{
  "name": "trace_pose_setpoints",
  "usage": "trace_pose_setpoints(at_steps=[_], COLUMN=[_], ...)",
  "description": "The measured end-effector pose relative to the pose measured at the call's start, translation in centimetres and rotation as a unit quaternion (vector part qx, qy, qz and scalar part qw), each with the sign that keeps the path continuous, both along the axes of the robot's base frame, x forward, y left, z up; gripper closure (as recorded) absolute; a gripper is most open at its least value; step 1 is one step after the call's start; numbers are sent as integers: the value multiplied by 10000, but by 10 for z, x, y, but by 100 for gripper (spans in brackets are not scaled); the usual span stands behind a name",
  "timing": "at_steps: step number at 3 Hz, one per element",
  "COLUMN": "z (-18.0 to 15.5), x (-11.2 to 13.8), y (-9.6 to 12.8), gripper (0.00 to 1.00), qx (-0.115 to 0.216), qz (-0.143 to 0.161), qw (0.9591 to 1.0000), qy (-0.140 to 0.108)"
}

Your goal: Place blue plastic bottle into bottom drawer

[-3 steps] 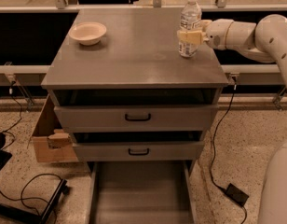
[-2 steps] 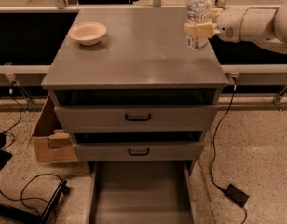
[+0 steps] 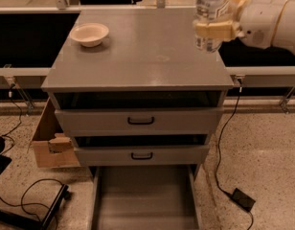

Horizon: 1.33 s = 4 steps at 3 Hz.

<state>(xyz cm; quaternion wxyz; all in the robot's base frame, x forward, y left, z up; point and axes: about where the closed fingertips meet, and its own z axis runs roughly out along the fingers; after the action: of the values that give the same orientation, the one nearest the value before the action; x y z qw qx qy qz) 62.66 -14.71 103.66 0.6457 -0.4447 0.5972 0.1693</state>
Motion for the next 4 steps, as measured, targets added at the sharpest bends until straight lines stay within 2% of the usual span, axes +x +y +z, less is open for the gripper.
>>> trace_pose_setpoints(at_steps=[1,2,3,4], z=[-34,-112,-226,-225], x=[-70,-111,-145,-145], y=[9,-29,-47,-47], gripper=[100,100,100,100], qx=[-158,-487,-533,-534], qz=[-85,-571,-699,-700], qw=[9998,9966,9892,9892], qy=[-130,341,1177,1170])
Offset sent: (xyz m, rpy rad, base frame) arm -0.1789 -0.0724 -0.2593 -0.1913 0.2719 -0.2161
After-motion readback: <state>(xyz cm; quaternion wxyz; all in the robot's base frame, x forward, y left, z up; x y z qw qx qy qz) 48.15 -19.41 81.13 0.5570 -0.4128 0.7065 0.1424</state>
